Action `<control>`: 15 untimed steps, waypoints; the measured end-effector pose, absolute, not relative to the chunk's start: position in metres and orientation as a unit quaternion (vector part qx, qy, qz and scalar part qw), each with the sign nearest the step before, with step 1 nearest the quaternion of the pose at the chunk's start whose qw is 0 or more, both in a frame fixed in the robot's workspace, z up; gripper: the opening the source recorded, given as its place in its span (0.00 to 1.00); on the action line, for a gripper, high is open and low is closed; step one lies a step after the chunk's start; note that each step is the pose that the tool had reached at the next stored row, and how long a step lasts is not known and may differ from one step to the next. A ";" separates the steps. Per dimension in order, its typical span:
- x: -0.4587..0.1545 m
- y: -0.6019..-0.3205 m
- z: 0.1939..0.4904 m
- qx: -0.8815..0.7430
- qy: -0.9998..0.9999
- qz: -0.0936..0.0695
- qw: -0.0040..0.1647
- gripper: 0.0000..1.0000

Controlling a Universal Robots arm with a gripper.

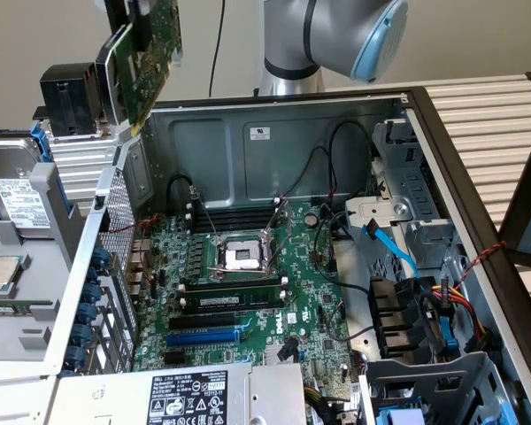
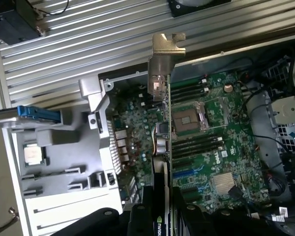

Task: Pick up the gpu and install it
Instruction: 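Pick up the gpu and move the gpu toward the slot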

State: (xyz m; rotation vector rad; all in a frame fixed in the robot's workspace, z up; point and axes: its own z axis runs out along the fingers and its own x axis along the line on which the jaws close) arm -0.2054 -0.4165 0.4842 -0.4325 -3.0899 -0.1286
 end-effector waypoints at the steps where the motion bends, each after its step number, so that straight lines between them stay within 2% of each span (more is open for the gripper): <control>1: -0.201 -0.417 0.485 -0.139 -0.989 -0.042 0.010 0.27; 15: -0.145 -0.422 0.488 -0.135 -0.990 -0.042 0.011 0.27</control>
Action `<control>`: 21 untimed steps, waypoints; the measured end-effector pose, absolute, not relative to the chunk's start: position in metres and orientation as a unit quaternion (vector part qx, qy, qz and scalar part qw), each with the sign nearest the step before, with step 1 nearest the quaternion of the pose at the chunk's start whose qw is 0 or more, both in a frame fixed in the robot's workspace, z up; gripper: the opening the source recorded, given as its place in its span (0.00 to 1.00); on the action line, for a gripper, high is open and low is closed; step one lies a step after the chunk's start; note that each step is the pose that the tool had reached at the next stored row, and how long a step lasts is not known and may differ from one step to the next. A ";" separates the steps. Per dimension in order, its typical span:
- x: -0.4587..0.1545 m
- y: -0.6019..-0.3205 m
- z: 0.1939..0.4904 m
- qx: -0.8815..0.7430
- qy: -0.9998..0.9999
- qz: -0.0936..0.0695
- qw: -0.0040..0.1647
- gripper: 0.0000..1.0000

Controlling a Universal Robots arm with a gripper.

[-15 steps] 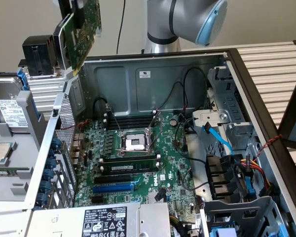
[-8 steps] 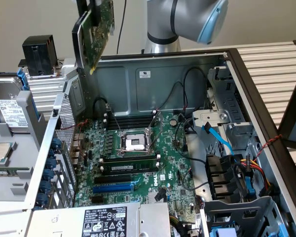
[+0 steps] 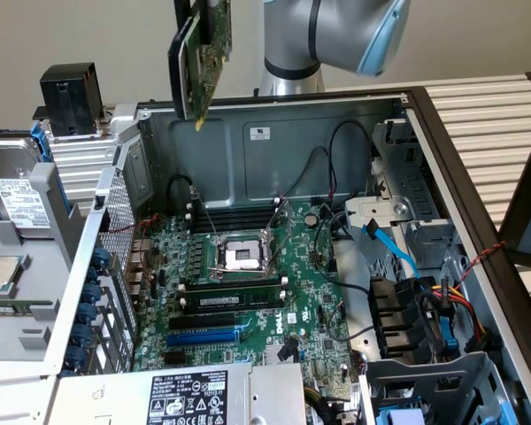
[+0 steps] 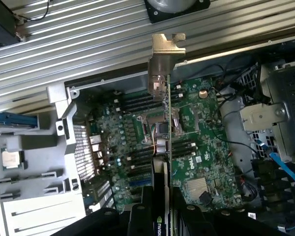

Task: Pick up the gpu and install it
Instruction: 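Pick up the gpu and move the gpu toward the slot, then insert the gpu into the slot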

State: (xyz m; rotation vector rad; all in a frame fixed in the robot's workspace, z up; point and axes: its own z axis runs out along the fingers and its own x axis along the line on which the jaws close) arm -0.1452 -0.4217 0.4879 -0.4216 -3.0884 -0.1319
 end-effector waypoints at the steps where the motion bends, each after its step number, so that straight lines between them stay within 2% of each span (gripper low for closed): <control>1: -0.141 -0.422 0.488 -0.135 -0.990 -0.042 0.011 0.27; 21: -0.130 -0.423 0.488 -0.130 -0.991 -0.043 0.008 0.27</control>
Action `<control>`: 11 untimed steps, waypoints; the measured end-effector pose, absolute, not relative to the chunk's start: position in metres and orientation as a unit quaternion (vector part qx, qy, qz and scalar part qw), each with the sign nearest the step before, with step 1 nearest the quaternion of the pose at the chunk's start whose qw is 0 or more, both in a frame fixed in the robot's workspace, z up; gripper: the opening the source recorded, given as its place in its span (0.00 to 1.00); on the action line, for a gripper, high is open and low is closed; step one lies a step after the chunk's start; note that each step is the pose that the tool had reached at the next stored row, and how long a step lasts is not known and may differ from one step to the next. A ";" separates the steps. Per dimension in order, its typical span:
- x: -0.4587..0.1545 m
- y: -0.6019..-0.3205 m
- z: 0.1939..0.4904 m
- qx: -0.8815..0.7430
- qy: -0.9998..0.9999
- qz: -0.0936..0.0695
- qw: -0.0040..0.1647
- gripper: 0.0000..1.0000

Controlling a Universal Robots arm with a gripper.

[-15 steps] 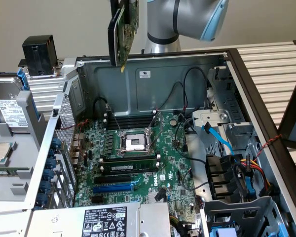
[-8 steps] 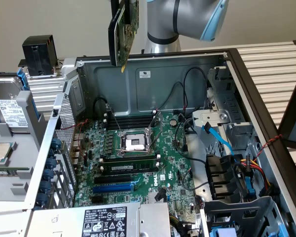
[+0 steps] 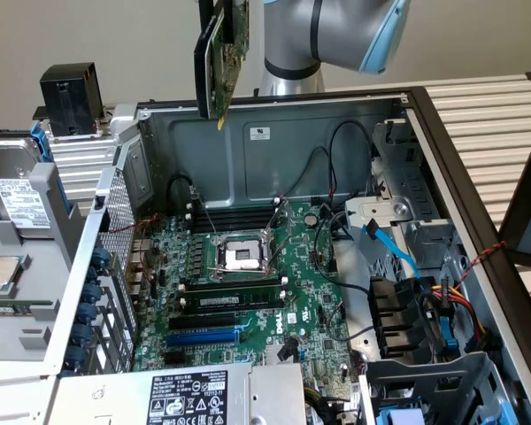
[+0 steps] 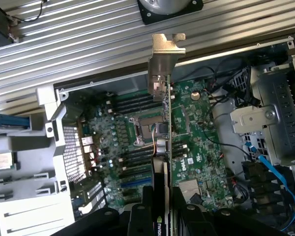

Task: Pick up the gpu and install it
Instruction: 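Insert the gpu into the slot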

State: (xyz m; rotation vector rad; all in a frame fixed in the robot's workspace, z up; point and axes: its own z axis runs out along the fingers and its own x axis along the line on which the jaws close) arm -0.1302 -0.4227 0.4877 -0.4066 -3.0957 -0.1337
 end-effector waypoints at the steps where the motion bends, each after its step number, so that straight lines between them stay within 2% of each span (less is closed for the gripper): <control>1: -0.130 -0.423 0.488 -0.121 -0.992 -0.043 0.008 0.27; 11: -0.130 -0.423 0.486 -0.030 -0.999 -0.042 0.009 0.27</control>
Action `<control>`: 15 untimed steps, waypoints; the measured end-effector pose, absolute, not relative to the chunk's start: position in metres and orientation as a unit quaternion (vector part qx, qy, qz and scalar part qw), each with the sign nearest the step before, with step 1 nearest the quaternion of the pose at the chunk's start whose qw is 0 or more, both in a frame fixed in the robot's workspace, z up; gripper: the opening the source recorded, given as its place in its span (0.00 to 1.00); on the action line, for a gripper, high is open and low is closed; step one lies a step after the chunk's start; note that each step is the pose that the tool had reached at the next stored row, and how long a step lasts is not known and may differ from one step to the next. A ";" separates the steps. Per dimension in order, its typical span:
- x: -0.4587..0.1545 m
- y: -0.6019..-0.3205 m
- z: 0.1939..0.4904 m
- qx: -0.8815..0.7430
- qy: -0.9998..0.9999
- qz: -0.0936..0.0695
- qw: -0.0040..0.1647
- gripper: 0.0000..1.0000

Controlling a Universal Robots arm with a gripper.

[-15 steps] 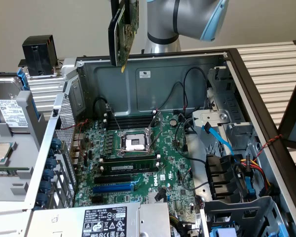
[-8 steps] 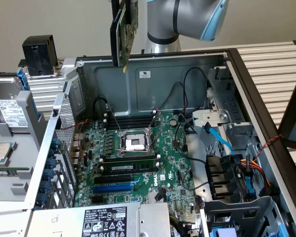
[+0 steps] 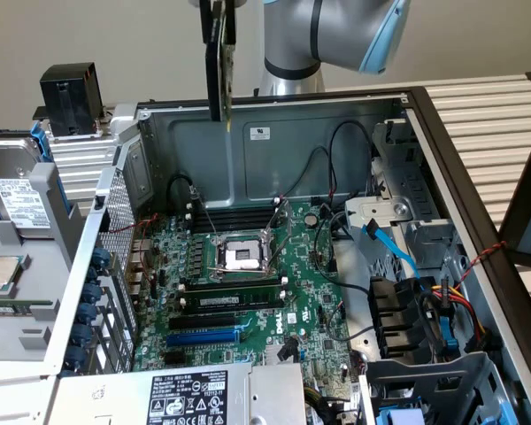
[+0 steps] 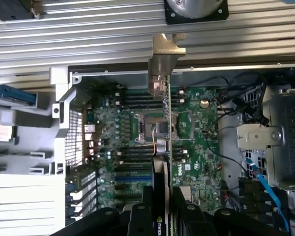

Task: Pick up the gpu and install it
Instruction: 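Insert the gpu into the slot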

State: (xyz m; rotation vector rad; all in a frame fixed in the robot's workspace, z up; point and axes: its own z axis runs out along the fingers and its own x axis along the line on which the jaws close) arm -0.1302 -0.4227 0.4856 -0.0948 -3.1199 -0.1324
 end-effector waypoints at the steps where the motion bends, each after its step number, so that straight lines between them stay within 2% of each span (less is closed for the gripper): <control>1: -0.130 -0.423 0.485 -0.021 -0.999 -0.042 0.009 0.27; 15: -0.130 -0.423 0.482 0.106 -0.993 -0.041 0.008 0.27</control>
